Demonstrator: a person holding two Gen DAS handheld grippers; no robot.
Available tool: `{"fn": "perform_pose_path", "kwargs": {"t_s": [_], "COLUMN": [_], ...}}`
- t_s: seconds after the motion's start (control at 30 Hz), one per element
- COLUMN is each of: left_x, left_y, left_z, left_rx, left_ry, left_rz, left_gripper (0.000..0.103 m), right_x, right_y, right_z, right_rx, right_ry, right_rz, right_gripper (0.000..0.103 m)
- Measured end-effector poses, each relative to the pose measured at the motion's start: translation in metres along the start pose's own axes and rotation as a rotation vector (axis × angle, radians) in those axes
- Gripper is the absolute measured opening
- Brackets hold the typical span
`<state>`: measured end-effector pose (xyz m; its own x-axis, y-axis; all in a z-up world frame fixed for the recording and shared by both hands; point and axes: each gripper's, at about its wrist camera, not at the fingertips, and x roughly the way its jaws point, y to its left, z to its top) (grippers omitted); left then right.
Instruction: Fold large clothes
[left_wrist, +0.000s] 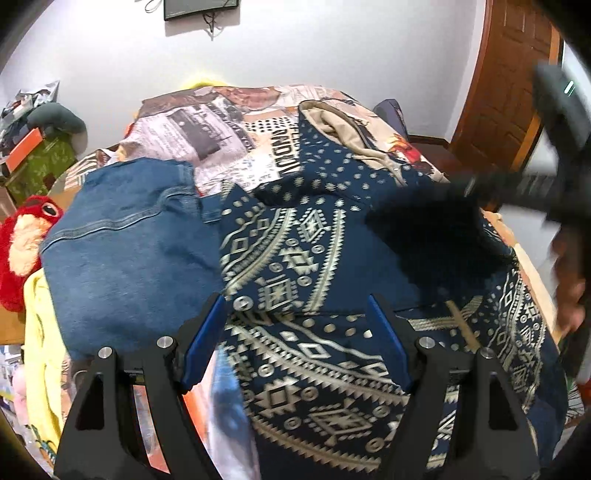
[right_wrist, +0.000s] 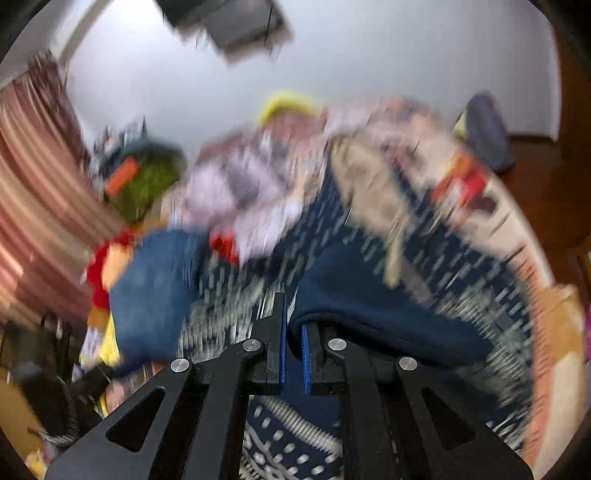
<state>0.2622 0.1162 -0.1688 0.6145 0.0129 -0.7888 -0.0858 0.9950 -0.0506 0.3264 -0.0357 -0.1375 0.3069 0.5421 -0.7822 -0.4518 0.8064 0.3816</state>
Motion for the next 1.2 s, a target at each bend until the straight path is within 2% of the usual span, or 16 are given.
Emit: {"fn": "perform_pose_path", "kwargs": {"t_s": [0.23, 0.27, 0.3, 0.43, 0.53, 0.67, 0.9, 1.03, 1.2], "left_x": [0.002, 0.004, 0.005, 0.007, 0.006, 0.003, 0.012, 0.032, 0.072], "left_y": [0.019, 0.020, 0.021, 0.020, 0.012, -0.008, -0.069, -0.112, -0.158], "left_z": [-0.015, -0.017, -0.018, -0.019, -0.016, -0.003, 0.022, 0.027, 0.020], "left_rx": [-0.023, -0.027, -0.032, -0.032, -0.016, 0.041, 0.211, 0.339, 0.486], "left_ry": [0.031, 0.036, 0.042, 0.051, 0.045, 0.027, 0.003, 0.006, 0.071], "left_rz": [0.024, 0.024, 0.023, 0.022, 0.019, 0.015, -0.006, -0.019, -0.042], "left_gripper": [0.077, 0.077, 0.077, 0.077, 0.077, 0.077, 0.082, 0.082, 0.082], "right_x": [0.072, 0.076, 0.076, 0.056, 0.030, -0.015, -0.085, -0.094, -0.079], "right_y": [-0.010, -0.011, -0.012, -0.013, -0.012, -0.020, -0.065, -0.100, -0.144], "right_z": [-0.042, -0.046, -0.048, -0.046, -0.041, -0.038, -0.027, -0.024, -0.029], "right_rx": [0.054, 0.060, 0.061, 0.050, -0.004, -0.086, -0.136, -0.070, 0.024], "right_ry": [0.321, 0.360, 0.377, 0.387, 0.349, 0.239, 0.013, -0.020, 0.018], "right_rz": [-0.016, -0.015, 0.002, 0.039, 0.037, -0.029, -0.227, -0.302, -0.340], "right_gripper": [0.010, 0.016, 0.018, 0.036, 0.036, 0.036, 0.047, 0.048, 0.048]}}
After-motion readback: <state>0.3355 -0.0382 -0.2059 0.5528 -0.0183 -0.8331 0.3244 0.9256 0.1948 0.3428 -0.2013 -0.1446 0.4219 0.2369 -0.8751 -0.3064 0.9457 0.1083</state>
